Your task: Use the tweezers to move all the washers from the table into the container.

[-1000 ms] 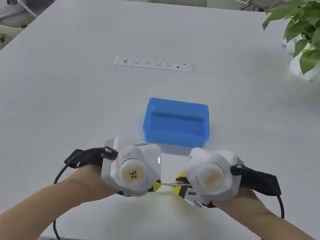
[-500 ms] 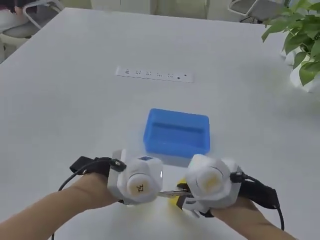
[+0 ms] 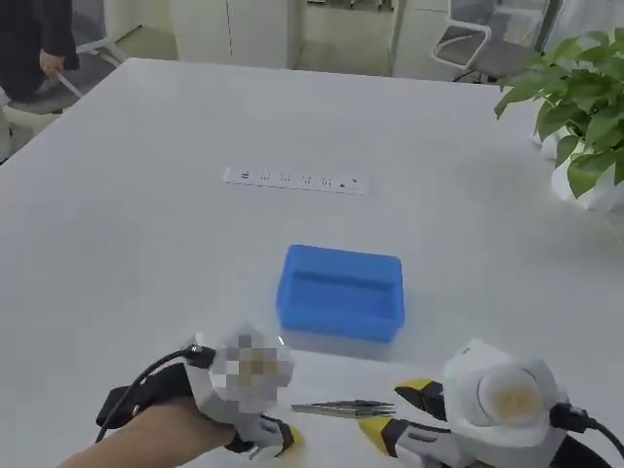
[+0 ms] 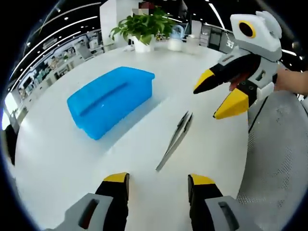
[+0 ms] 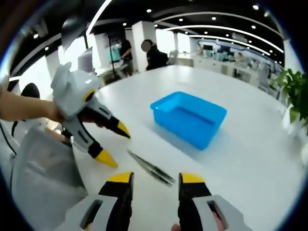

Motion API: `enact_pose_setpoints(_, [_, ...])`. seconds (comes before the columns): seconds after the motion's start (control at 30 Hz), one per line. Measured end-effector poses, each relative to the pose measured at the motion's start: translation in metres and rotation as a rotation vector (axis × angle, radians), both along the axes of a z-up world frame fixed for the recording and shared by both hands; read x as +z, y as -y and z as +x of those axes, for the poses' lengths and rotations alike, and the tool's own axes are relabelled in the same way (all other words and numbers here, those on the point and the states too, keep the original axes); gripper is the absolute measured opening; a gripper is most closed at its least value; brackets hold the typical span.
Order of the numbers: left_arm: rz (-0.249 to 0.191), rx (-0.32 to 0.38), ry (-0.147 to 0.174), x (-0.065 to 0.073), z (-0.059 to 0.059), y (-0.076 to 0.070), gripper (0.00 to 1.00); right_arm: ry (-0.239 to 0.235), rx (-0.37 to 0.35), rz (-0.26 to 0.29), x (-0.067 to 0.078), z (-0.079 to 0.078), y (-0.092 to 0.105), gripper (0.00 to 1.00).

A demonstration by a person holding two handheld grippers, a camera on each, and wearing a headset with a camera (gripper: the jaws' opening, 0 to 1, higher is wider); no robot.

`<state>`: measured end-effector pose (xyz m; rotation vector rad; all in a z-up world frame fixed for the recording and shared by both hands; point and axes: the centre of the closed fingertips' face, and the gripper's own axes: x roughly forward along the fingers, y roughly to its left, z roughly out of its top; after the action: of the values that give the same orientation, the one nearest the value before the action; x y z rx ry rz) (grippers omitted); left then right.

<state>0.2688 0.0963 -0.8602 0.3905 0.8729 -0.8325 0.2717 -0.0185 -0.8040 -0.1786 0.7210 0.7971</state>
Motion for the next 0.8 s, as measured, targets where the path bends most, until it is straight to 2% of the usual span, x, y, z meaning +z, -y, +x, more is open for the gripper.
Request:
enact_pose_setpoints(0.07, [-0.008,0.062,0.027,0.006,-0.002,-0.009,0.56,0.013,-0.024,0.0,0.009,-0.002,0.009,0.37])
enact_pose_setpoints(0.13, [-0.035,0.108,0.023,0.012,-0.005,-0.014,0.66,0.027,-0.044,-0.005,0.016,-0.002,0.015,0.4])
enact_pose_setpoints(0.2, [-0.079,0.176,0.018,0.021,-0.008,-0.021,0.73,0.033,-0.069,-0.016,0.02,-0.003,0.024,0.44])
enact_pose_setpoints(0.3, [-0.15,0.277,0.044,0.038,-0.008,-0.033,0.77,0.039,-0.112,-0.004,0.021,-0.002,0.036,0.47])
enact_pose_setpoints(0.4, [-0.168,0.348,0.081,0.051,-0.007,-0.044,0.86,0.039,-0.157,0.025,0.026,-0.003,0.04,0.53])
enact_pose_setpoints(0.5, [-0.162,0.406,0.104,0.058,-0.008,-0.057,0.93,0.052,-0.193,0.06,0.033,-0.002,0.043,0.6])
enact_pose_setpoints(0.57, [-0.162,0.448,0.131,0.063,-0.008,-0.064,0.99,0.066,-0.212,0.056,0.035,0.0,0.048,0.65])
enact_pose_setpoints(0.7, [-0.175,0.537,0.139,0.072,-0.011,-0.075,0.99,0.106,-0.25,0.05,0.043,0.003,0.055,0.73])
enact_pose_setpoints(0.8, [-0.205,0.576,0.172,0.083,-0.012,-0.08,0.99,0.113,-0.279,0.064,0.044,0.007,0.064,0.76])
